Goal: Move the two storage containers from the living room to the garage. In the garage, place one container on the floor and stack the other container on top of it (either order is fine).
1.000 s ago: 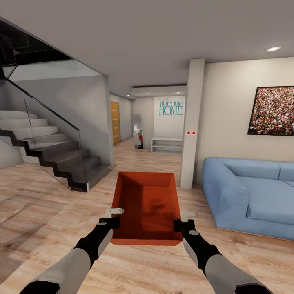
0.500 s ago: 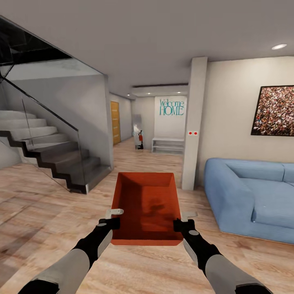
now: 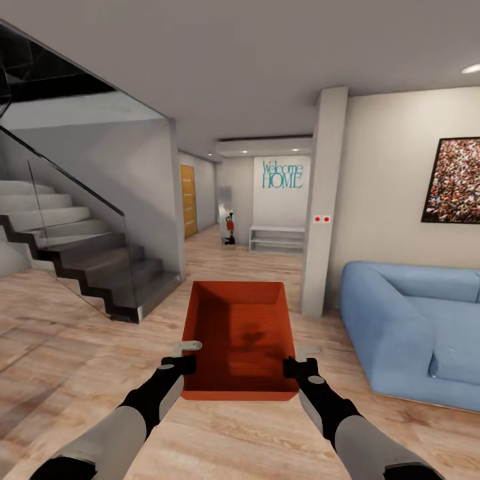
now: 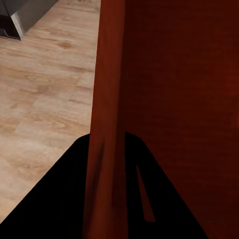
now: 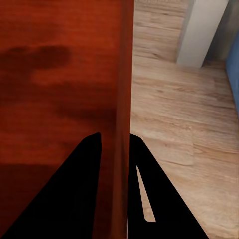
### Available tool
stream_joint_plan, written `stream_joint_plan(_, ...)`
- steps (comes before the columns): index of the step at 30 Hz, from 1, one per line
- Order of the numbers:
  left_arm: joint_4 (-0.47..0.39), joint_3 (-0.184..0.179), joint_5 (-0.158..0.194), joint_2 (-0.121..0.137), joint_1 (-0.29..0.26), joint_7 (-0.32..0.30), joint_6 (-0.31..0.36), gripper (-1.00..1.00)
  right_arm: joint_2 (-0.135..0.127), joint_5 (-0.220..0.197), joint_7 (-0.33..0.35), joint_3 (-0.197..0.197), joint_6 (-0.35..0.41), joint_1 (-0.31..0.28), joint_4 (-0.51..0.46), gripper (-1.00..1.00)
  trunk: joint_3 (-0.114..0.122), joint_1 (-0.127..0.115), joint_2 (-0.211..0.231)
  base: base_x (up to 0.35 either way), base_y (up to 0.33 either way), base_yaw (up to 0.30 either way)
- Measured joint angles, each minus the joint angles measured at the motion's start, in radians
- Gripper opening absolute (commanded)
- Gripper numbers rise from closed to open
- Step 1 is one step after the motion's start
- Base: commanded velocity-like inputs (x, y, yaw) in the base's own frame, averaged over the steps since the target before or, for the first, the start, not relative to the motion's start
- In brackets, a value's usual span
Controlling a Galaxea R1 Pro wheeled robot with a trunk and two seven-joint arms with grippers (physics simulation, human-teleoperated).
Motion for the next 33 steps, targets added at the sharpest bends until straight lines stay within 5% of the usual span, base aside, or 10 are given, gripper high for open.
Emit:
stream_joint_plan(3, 0.0, 0.0, 0.0, 0.0, 0.0, 0.0, 0.0, -1.0, 0.0, 0.001, 0.0, -0.001, 0.0, 0.0, 0.0, -1.0, 0.0, 0.0, 0.0, 0.321, 0.021, 0.0)
stream_joint_plan(4, -0.019, 0.077, -0.098, -0.018, 0.0, -0.004, 0.03, -1.0, -0.004, -0.035, -0.002, 0.019, 0.001, 0.0, 0.001, -1.0, 0.0, 0.0, 0.0, 0.322, 0.011, 0.0)
stream_joint_plan(5, -0.02, 0.08, -0.101, -0.017, 0.0, -0.007, 0.032, -1.0, -0.004, -0.037, -0.001, 0.02, 0.002, 0.0, 0.001, -1.0, 0.0, 0.0, 0.0, 0.322, 0.007, 0.0)
stream_joint_plan(33, -0.02, 0.081, -0.101, -0.018, 0.0, -0.005, 0.035, -1.0, -0.004, -0.037, -0.002, 0.022, 0.008, 0.0, -0.002, -1.0, 0.0, 0.0, 0.0, 0.322, 0.0, 0.0)
